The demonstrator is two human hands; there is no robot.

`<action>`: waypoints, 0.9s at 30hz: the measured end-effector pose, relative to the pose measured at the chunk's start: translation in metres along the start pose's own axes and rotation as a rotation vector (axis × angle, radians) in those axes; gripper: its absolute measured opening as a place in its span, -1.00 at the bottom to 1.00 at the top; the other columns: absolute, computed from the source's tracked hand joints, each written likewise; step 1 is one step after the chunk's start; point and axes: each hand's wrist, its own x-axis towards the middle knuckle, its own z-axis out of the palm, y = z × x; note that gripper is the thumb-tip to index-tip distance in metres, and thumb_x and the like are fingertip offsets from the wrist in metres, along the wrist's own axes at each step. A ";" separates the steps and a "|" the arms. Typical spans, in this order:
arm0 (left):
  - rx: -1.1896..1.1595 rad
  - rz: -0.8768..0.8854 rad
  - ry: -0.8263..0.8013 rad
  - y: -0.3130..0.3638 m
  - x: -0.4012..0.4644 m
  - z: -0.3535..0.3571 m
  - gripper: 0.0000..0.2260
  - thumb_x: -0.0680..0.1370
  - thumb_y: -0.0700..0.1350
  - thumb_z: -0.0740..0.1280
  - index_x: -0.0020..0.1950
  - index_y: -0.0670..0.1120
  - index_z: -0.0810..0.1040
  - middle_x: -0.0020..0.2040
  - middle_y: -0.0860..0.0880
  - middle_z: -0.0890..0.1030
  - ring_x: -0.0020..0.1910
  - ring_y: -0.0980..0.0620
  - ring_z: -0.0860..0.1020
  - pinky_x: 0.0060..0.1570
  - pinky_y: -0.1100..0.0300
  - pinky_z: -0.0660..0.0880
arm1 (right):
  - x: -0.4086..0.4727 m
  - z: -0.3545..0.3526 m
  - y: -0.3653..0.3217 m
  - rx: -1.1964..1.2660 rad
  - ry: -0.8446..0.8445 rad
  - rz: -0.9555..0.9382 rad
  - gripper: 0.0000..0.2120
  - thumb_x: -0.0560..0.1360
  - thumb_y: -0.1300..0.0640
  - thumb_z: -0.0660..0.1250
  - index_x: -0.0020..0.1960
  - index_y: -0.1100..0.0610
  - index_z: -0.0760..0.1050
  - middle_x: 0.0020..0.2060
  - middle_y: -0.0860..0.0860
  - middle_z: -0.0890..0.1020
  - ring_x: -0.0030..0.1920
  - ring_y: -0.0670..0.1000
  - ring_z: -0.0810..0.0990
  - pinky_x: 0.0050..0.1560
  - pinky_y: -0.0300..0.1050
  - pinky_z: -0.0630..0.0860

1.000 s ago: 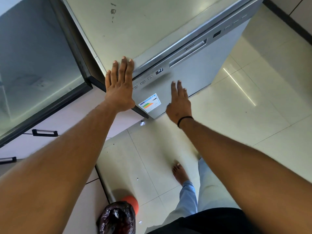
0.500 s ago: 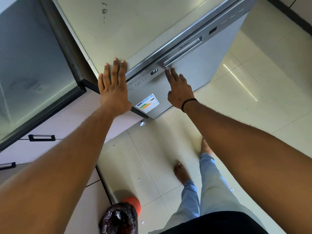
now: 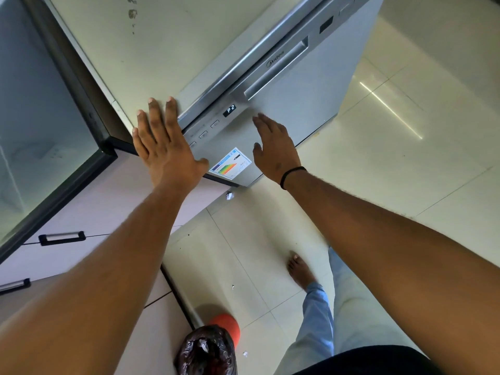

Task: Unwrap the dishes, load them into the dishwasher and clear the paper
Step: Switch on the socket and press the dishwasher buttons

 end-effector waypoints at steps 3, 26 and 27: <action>-0.018 -0.018 0.031 0.003 0.000 0.000 0.10 0.27 0.01 0.57 0.64 -0.01 -0.04 0.64 -0.13 0.02 0.61 -0.23 -0.02 0.56 -0.18 -0.02 | 0.003 -0.008 -0.002 0.112 0.137 -0.075 -0.62 0.53 0.33 0.16 0.29 0.28 0.55 0.20 0.17 0.63 0.31 0.21 0.48 0.29 0.12 0.49; -0.128 -0.141 0.122 0.016 -0.001 0.005 -0.04 0.28 -0.05 0.47 0.60 0.02 0.09 0.62 -0.05 0.09 0.61 -0.16 0.02 0.55 -0.16 -0.01 | 0.035 -0.050 -0.009 0.146 0.245 -0.551 -0.43 0.41 0.36 -0.02 0.31 0.31 0.56 0.32 0.16 0.59 0.36 0.16 0.54 0.35 0.01 0.50; -0.137 -0.140 0.103 0.016 -0.001 0.003 -0.03 0.27 -0.05 0.47 0.61 0.02 0.08 0.63 -0.05 0.08 0.61 -0.16 0.00 0.55 -0.16 -0.02 | 0.035 -0.053 -0.010 0.152 0.237 -0.507 -0.43 0.40 0.35 0.00 0.30 0.29 0.57 0.31 0.14 0.60 0.36 0.15 0.54 0.34 0.01 0.51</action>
